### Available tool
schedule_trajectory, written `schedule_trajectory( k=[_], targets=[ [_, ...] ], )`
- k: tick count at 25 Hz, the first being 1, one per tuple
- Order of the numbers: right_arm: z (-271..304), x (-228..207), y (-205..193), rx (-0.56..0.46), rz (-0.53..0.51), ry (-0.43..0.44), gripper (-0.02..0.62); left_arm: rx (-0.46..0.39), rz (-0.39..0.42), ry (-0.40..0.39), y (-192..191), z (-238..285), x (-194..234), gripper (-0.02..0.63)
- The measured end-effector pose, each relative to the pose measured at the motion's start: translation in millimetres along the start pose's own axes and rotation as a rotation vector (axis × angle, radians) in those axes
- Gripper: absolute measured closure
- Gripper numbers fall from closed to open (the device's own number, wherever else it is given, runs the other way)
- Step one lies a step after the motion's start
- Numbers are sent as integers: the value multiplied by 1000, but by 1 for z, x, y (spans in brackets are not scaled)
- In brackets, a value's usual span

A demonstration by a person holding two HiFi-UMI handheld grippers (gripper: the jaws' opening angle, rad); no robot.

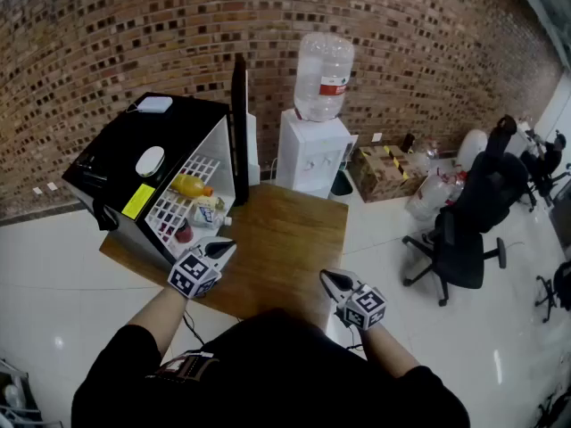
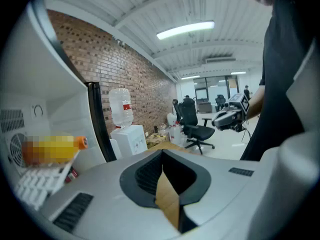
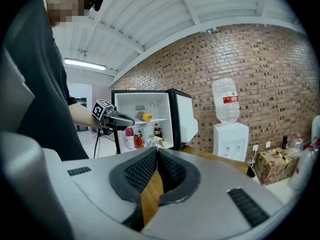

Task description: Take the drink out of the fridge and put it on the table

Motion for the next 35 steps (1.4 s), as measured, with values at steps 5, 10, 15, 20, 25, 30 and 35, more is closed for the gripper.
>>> schedule_trajectory(
  k=[5,10,15,20,25,30,35],
  targets=[
    [-1,-14,10,-47,12,-3,575,167,274,42,11,22,37,592],
    [1,-23,9,-76,22,50,575,364,519,91,24,37,67,461],
    [2,-29,0,-101,50,92,575,614,723,98,10,46,97,348],
    [-2,-42,-10,-109,85,96,575,841,856,126,-15,44,140,301],
    [-5,-50,-17,-125,123,89,575,965,919,146,-34,47,172,257],
    [-7,-60,-21,-138,145,60,575,1029,994,95,-54,63,181,247],
    [-12,-67,-23,-141,153,38,575,1076,1042,83,-66,73,199,247]
  ],
)
Point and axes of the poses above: the fingertips, and each gripper's own axes: z forward along the fingers, x to its left, y out of its top, the point moved 1 cm from there along -z, backward along the fingers, and after that the axes turned 11 degrees about z, right-handed, at the moved point
